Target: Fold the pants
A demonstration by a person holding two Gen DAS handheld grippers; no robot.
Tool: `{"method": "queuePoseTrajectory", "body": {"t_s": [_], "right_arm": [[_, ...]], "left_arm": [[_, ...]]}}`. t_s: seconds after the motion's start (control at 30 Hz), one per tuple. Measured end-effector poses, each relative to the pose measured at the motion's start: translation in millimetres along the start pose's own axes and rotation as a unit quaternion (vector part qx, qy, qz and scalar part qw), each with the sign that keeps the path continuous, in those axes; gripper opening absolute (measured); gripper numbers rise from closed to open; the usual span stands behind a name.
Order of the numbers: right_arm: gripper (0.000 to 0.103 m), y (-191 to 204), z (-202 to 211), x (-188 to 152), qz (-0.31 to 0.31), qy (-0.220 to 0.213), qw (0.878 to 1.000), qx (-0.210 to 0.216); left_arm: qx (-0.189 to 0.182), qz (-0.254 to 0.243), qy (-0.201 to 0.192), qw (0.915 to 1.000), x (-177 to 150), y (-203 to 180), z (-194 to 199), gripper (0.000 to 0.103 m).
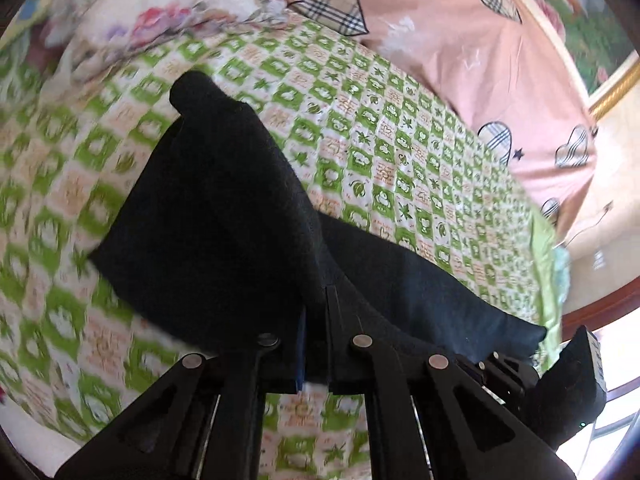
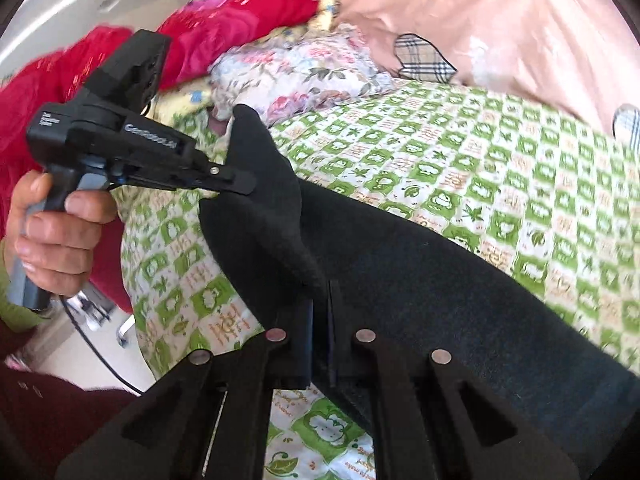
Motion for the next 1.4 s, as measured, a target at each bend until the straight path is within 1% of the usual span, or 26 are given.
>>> {"method": "queuePoseTrajectory", "body": {"t_s": [0.1,0.2,0.33,0.67,0.77,0.9,1.0,1.03,1.07,1.1,1.13,1.17,1.2,1.3,1.4], "right_arm": [[0.006,5,-6,-5,0.02,0.017,1.0,-0.012],[0.006,6,-12,-9,0.021,0.029,0.999,-0.015],[0.006,8,-21,-13,0.026,0.044,0.998,-0.022],[0.007,11,-31,-22,0.038,0.077,0.996,-0.03],[0.013,13,-31,-22,0.038,0.08,0.996,-0.031],[0.016,16,-29,-20,0.037,0.078,0.996,-0.032],[0.019,13,-25,-18,0.02,0.074,0.997,-0.02],[0.02,13,-24,-17,0.014,0.073,0.997,-0.014],[0.023,13,-24,-16,0.011,0.071,0.997,-0.008],[0.026,14,-22,-15,0.007,0.068,0.998,0.001],[0.028,15,-18,-13,0.002,0.061,0.998,0.012],[0.034,16,-15,-12,-0.003,0.056,0.998,0.019],[0.037,17,-14,-11,-0.005,0.053,0.998,0.024],[0.038,20,-8,-7,-0.012,0.041,0.998,0.038],[0.038,12,-4,-2,-0.029,0.03,0.998,0.038]], "left_arm": [[-0.022,0.013,-0.003,0.9997,-13,14,-2,0.006],[-0.038,0.024,-0.004,0.999,-22,29,-5,0.006],[-0.053,0.036,-0.004,0.9979,-25,42,-12,0.006],[-0.066,0.049,0.01,0.9966,-42,61,-26,0.006],[-0.06,0.053,0.008,0.9967,-41,68,-23,0.007],[-0.022,0.047,-0.012,0.9986,-38,74,-8,0.012],[-0.005,0.051,-0.022,0.9985,-37,81,2,0.013],[0.002,0.055,-0.023,0.9982,-37,84,5,0.018],[0.004,0.059,-0.023,0.998,-37,86,7,0.023],[0.006,0.064,-0.025,0.9976,-37,89,11,0.025],[0.008,0.068,-0.027,0.9973,-37,92,14,0.032],[0.012,0.07,-0.028,0.9971,-37,94,15,0.046],[0.02,0.074,-0.03,0.9966,-37,98,18,0.051],[0.037,0.081,-0.039,0.9953,-36,105,25,0.054],[0.05,0.082,-0.03,0.9949,-34,111,24,0.058]]}}
Point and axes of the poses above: each gripper's, at about its wrist camera, not at the fingertips, and z roughly against the way its jaws point, y to its left, x to its top, the point moved 7 cm from there along -z, roughly the way its jaws point, and after that the axes turned 9 degrees about y, right-handed, at the moved point
